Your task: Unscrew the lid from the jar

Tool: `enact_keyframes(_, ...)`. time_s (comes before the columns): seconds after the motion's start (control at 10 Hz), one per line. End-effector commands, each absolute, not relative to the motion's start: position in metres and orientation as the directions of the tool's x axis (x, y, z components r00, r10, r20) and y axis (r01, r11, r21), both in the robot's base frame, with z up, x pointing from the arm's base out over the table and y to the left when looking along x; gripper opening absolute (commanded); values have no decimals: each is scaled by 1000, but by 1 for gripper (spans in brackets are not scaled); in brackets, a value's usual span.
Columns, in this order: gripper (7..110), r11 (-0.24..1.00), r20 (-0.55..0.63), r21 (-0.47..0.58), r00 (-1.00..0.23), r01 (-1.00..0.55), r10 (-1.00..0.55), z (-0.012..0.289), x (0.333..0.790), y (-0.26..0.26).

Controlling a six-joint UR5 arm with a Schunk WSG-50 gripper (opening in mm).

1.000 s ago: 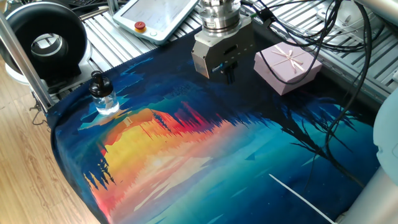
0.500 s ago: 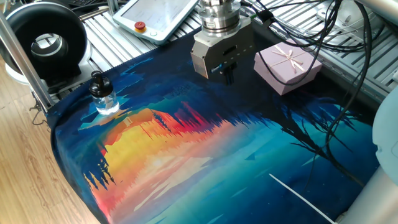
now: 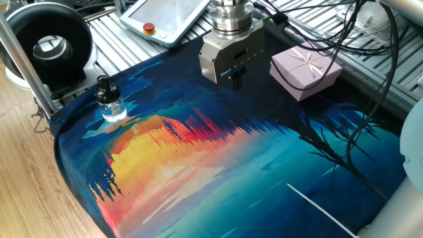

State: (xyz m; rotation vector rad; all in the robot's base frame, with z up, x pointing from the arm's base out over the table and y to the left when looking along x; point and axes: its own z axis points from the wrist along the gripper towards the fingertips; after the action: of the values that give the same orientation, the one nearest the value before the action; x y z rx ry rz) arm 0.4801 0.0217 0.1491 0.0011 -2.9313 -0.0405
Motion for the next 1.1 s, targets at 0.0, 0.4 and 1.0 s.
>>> enact_keyframes(0.0,7,994,144,95,-988,-48,-62,143,508,40)
enact_keyframes(0.4,7,993,125,95,-989,-73,-84,132,558,75)
enact_keyframes(1.0,7,982,36,119,-988,-145,-151,122,635,115)
